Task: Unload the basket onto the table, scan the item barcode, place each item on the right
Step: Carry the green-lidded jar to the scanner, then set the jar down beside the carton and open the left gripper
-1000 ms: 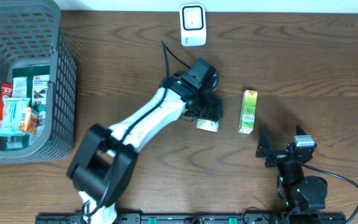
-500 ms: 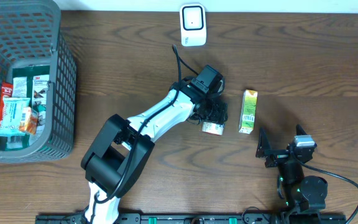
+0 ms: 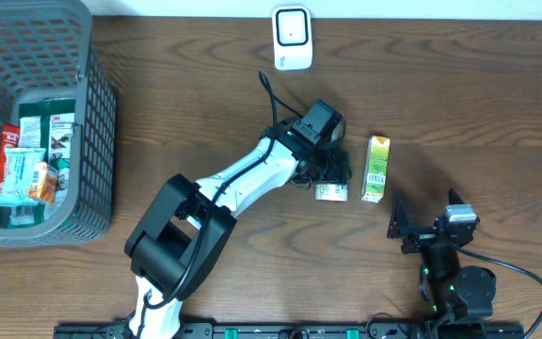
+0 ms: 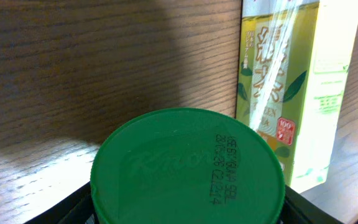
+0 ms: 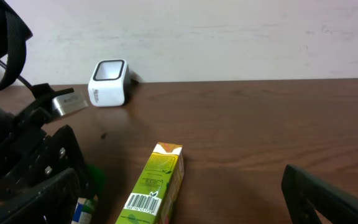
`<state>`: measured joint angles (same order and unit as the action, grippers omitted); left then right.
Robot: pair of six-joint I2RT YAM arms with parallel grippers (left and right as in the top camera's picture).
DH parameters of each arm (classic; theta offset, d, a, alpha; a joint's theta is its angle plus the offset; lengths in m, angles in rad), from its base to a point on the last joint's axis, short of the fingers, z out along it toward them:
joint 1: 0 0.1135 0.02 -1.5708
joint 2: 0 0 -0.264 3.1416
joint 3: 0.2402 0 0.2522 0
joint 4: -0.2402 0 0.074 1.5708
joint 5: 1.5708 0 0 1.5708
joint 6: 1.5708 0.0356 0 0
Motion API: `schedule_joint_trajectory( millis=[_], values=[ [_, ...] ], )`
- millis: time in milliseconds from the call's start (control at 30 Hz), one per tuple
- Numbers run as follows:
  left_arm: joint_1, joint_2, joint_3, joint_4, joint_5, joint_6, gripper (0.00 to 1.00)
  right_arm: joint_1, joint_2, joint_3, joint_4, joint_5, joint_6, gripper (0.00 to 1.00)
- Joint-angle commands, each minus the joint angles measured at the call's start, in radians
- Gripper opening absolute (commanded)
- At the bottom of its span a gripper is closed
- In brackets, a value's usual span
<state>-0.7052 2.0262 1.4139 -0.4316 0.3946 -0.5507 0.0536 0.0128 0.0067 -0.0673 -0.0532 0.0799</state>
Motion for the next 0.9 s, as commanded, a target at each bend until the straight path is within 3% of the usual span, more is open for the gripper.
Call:
schedule_joint_trajectory(
  millis=[0,233,567,667,867],
  values=[
    [-0.001,0.014,0.008,0.031,0.06,-0.039,0.63,0.006,-0.003,-0.001,-0.004,-0.004,0.013,0.99],
    [-0.003,0.014,0.002,0.034,0.066,-0.039,0.69,0.006,-0.003,-0.001,-0.004,-0.004,0.013,0.99],
    [-0.013,0.051,0.002,0.042,0.058,-0.026,0.69,0.006,-0.003,-0.001,-0.004,-0.004,0.013,0.99],
    [-0.007,0.051,0.002,0.054,0.058,-0.026,0.86,0.006,-0.003,-0.001,-0.004,-0.004,0.013,0.99],
    [0.009,0.029,0.008,0.056,0.058,0.004,0.95,0.006,-0.003,-0.001,-0.004,-0.004,0.013,0.99]
  ],
)
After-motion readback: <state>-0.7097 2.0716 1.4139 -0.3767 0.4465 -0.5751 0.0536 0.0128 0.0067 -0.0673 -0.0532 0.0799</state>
